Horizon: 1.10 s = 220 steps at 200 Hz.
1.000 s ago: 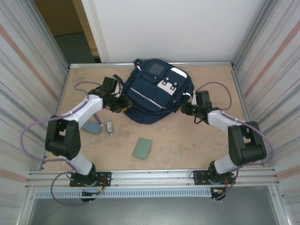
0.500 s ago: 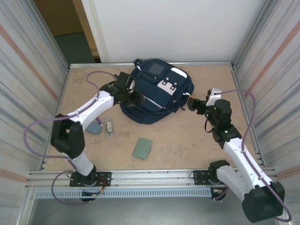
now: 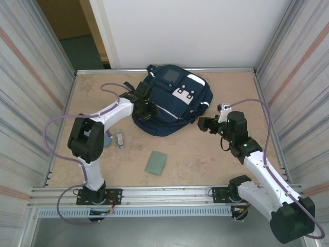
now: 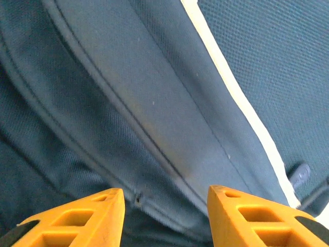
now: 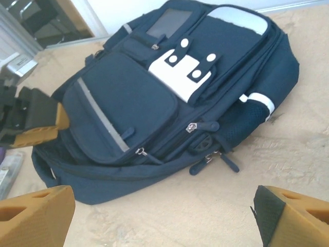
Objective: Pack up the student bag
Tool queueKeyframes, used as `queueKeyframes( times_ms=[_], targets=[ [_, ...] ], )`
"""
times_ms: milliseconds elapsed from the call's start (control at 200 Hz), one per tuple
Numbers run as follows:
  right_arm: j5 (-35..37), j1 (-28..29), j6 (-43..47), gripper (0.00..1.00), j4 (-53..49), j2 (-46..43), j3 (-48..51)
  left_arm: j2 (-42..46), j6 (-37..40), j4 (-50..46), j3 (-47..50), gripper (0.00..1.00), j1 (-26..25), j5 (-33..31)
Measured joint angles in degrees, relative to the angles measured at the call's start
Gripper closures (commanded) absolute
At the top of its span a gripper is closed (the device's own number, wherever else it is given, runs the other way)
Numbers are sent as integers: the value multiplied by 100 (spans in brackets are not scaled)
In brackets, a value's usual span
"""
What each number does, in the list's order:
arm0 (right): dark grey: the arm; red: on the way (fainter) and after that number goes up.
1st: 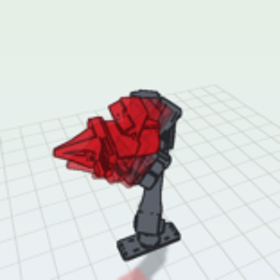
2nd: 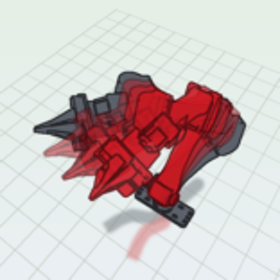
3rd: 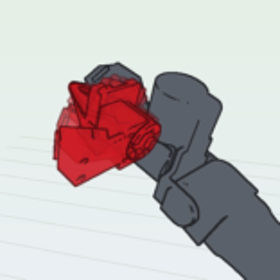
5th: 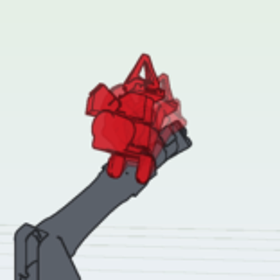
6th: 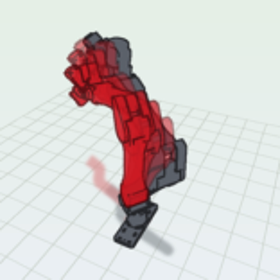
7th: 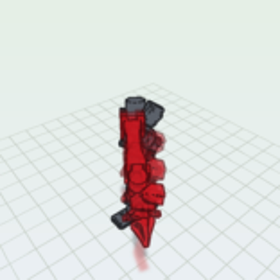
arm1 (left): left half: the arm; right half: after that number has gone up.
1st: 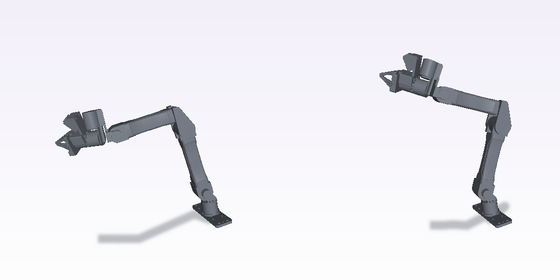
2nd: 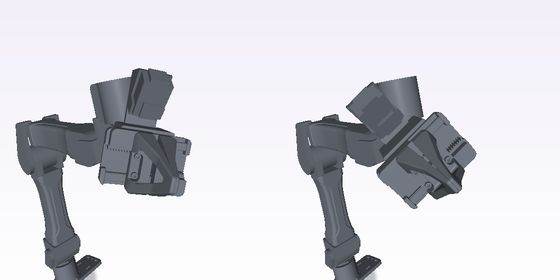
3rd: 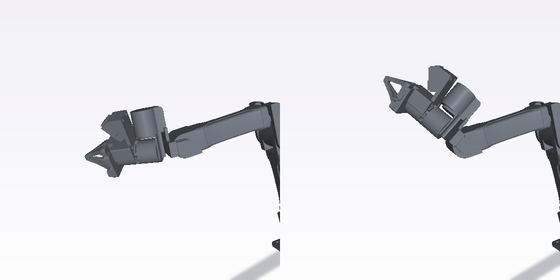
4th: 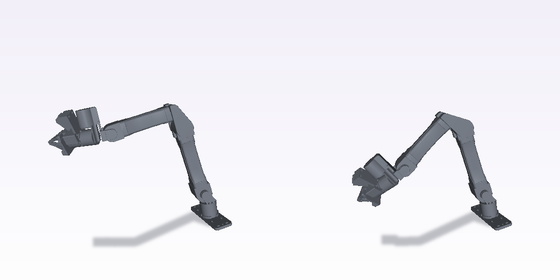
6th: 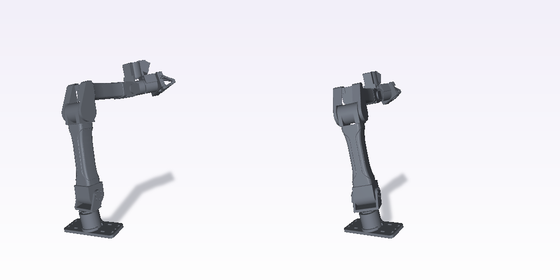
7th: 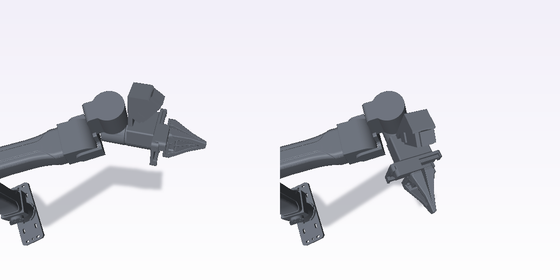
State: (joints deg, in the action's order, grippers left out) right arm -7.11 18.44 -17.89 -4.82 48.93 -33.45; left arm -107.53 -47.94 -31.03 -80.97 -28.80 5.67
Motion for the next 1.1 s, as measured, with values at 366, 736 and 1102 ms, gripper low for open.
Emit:
queueKeyframes(
  times_ms=[366, 736, 1102],
  targets=[
    [199, 450, 42, 11, -92, 433, 4, -629, -234, 732, -144, 86, 210, 11],
    [-243, -166, 713, 20, -1775, 3204, -2065, -149, -249, 463, -240, 100, 400, 245],
    [-1572, -507, 1792, 24, -2531, 5090, -3917, -44, -192, -247, -1005, 100, 461, 822]
  ],
)
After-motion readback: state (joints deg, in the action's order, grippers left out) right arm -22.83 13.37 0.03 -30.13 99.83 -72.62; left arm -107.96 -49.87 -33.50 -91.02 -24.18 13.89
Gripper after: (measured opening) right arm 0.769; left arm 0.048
